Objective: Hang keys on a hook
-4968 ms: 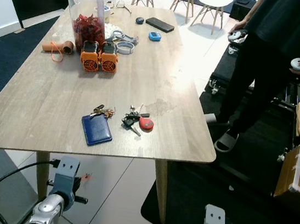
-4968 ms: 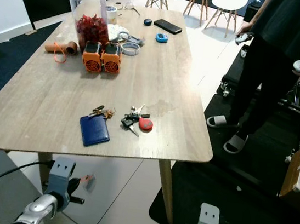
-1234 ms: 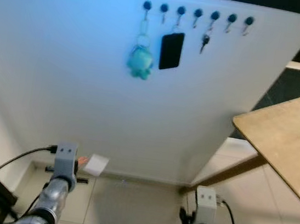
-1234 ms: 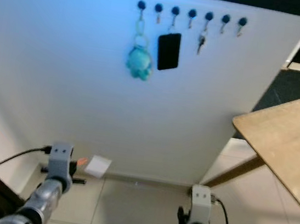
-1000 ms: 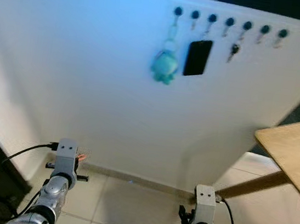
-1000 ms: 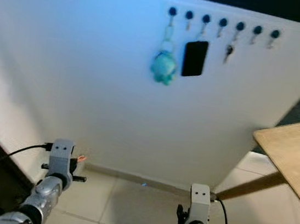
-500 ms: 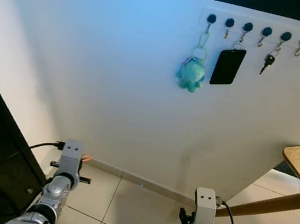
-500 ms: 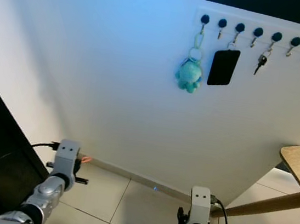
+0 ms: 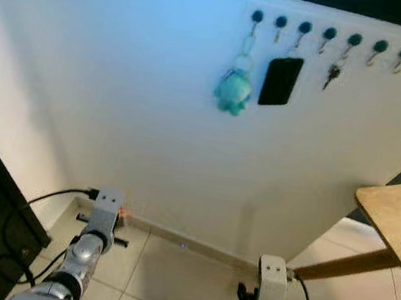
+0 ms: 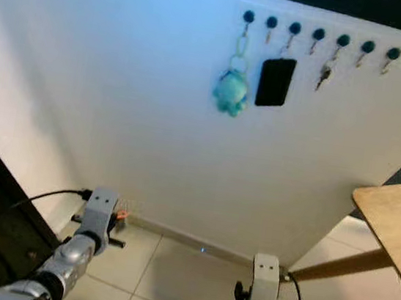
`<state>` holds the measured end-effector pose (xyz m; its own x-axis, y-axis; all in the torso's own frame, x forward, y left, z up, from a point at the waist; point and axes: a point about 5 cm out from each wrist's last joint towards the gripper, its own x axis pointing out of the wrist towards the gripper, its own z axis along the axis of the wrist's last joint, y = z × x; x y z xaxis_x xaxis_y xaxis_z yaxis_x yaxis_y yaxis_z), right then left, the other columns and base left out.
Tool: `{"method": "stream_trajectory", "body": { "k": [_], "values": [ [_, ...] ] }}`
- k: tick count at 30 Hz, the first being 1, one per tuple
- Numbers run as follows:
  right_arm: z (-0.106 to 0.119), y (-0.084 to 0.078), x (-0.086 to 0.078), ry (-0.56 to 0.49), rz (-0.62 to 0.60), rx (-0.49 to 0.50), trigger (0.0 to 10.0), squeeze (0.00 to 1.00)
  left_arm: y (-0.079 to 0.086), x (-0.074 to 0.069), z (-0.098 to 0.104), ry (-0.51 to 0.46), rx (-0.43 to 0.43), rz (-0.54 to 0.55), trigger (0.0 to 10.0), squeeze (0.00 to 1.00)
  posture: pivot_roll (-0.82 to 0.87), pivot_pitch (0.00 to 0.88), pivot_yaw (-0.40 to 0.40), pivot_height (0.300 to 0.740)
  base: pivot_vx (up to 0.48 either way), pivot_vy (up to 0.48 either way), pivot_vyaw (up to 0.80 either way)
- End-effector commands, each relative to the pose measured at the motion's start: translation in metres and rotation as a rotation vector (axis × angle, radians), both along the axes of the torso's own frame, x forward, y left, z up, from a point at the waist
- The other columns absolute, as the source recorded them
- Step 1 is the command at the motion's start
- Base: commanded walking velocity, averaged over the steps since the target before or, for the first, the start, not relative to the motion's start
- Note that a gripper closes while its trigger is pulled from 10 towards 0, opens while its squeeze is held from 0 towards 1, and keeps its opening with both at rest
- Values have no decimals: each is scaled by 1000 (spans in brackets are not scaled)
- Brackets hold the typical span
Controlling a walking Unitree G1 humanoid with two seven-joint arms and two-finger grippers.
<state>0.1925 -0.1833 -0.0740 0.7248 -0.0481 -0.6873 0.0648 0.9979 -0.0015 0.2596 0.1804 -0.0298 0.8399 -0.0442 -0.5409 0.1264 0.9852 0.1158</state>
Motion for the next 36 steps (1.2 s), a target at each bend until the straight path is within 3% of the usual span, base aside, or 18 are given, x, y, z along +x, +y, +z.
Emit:
{"method": "stream_trajectory", "body": {
  "k": [1,9,16,21,24,27,29,30,31,32,33,35,36],
  "values": [
    [-1,-2,-3,6,-22,1,10000,0,-1,0,-1,10,24,-9,10000,0,70,0,-20,740,0,0,0],
    [-1,1,-2,7,-9,-10,10000,0,-5,0,-1,4,36,-44,10000,0,71,0,-20,740,0,0,0],
    [6,0,8,-58,4,-59,10000,0,-17,4,3,-27,69,-127,10000,0,78,0,-25,740,0,0,0],
    [14,-2,18,-123,-23,-55,10000,0,-27,6,4,-32,49,-174,10000,0,72,0,-25,740,0,0,0],
    [22,8,29,-182,93,-65,10000,0,-38,10,10,-74,-8,-223,10000,0,65,0,-28,740,0,0,0],
    [27,13,35,-226,135,-54,10000,0,-45,13,15,-96,-47,-268,10000,0,62,0,-33,740,0,0,0],
    [38,16,45,-304,179,-55,10000,0,-54,19,28,-179,-35,-408,10000,0,54,0,-35,740,0,0,0],
    [38,16,45,-304,179,-55,10000,0,-54,19,28,-179,-35,-408,10000,0,54,0,-35,740,0,0,0],
    [44,15,50,-350,195,-62,10000,0,-61,21,36,-224,-10,-532,10000,0,51,0,-42,740,0,0,0],
    [57,11,58,-431,198,-61,10000,0,-71,23,54,-314,28,-746,10000,0,51,0,-50,740,0,0,0],
    [57,11,58,-431,198,-61,10000,0,-71,23,54,-314,28,-746,10000,0,51,0,-50,740,0,0,0],
    [72,7,67,-519,206,-64,10000,0,-78,29,77,-410,40,-888,10000,0,48,0,-57,740,0,0,0],
    [72,7,67,-519,206,-64,10000,0,-78,29,77,-410,40,-888,10000,0,48,0,-57,740,0,0,0]
  ]
}}
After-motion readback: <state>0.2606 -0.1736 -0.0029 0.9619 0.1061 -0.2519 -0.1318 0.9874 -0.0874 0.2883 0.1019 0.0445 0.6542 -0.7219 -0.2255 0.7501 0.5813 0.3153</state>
